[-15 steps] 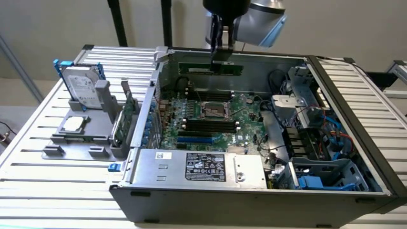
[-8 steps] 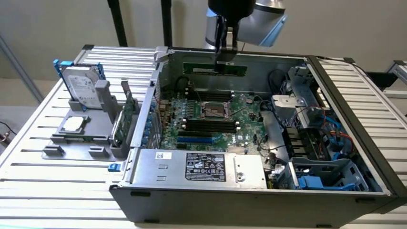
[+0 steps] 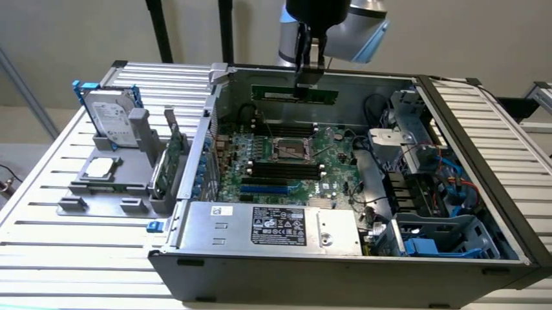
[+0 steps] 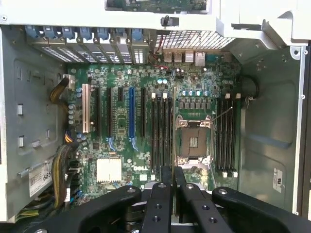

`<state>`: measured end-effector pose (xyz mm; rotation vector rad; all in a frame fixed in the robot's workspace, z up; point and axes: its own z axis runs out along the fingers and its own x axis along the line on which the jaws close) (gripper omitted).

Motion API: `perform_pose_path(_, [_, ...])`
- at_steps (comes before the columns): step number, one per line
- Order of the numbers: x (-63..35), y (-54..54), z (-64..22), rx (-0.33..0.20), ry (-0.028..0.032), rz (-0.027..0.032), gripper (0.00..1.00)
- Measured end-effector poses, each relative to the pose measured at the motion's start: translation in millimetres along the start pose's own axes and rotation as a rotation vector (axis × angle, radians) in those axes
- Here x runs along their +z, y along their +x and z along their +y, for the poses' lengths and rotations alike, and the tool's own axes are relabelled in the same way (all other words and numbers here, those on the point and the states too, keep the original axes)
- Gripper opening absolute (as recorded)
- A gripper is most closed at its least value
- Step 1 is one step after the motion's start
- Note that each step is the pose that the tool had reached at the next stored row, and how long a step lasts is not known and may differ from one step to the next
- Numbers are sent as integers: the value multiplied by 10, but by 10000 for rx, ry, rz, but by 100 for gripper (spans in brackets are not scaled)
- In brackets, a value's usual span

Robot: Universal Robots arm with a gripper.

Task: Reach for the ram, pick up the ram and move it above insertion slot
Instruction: 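Pick up the ram and move it above insertion slot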

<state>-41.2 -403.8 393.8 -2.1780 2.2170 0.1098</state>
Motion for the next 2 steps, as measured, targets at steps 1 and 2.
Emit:
perform_pose_path(1, [0, 0, 0, 0, 0, 0, 13])
perform_pose_path(2, [0, 0, 0, 0, 0, 0, 13])
